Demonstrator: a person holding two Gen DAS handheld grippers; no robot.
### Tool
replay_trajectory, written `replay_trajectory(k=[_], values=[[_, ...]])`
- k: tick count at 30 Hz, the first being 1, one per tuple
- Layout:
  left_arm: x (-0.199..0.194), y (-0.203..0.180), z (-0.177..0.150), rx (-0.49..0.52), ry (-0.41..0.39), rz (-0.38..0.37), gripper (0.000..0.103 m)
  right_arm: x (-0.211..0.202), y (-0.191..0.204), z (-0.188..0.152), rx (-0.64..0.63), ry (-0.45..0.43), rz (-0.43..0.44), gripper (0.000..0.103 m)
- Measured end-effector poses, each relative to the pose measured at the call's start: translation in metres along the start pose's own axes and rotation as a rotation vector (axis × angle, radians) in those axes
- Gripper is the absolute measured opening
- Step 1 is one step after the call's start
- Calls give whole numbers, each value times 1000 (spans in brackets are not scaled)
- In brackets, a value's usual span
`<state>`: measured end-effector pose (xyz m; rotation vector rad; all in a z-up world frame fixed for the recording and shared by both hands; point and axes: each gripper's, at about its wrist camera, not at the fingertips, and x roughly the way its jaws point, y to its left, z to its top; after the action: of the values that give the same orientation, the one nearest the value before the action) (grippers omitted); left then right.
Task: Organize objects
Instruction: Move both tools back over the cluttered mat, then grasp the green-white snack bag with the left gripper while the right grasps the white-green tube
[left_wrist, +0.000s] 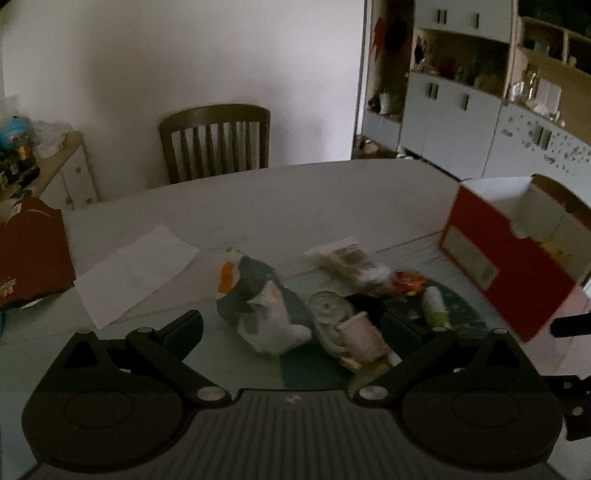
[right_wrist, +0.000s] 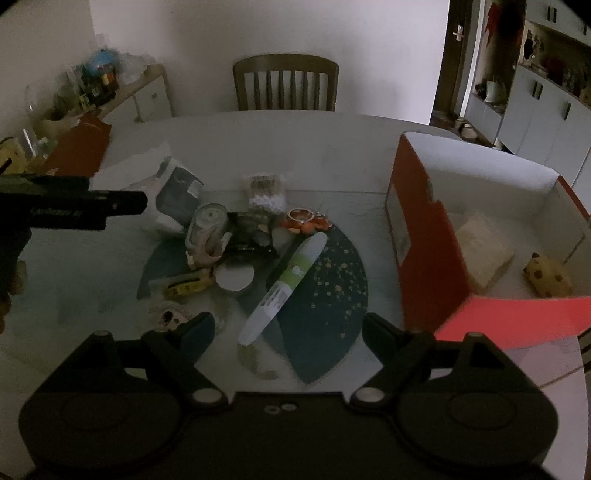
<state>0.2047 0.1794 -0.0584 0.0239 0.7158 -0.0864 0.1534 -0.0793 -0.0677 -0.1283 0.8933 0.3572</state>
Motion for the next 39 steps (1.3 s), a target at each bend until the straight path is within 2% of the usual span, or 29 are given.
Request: replay_trajectory(k=[5, 10, 15, 18, 26, 33, 37, 39], values=[[30, 12, 8, -6, 23, 33, 103, 18, -1, 9, -2, 13, -18, 87], [60, 25, 18, -54, 56, 94, 103, 38, -4, 17, 14, 30, -27, 86], [88, 26, 19, -29, 112, 120, 103, 55, -5, 22, 10, 51, -33, 86], [100, 23, 17, -20, 137, 120, 103, 65, -6, 24, 12, 63, -52, 86], [122, 33, 11, -84, 195, 130, 103, 84, -12, 25, 37, 97, -81, 85], [128, 36, 6, -75, 211, 123, 103, 92, -11, 25, 18, 120, -76, 83], [130, 36, 2, -64, 220, 124, 103, 97, -10, 25, 12, 138, -69, 71], [130, 37, 1, -65, 216, 121, 103, 99, -10, 26, 18, 146, -58, 69]])
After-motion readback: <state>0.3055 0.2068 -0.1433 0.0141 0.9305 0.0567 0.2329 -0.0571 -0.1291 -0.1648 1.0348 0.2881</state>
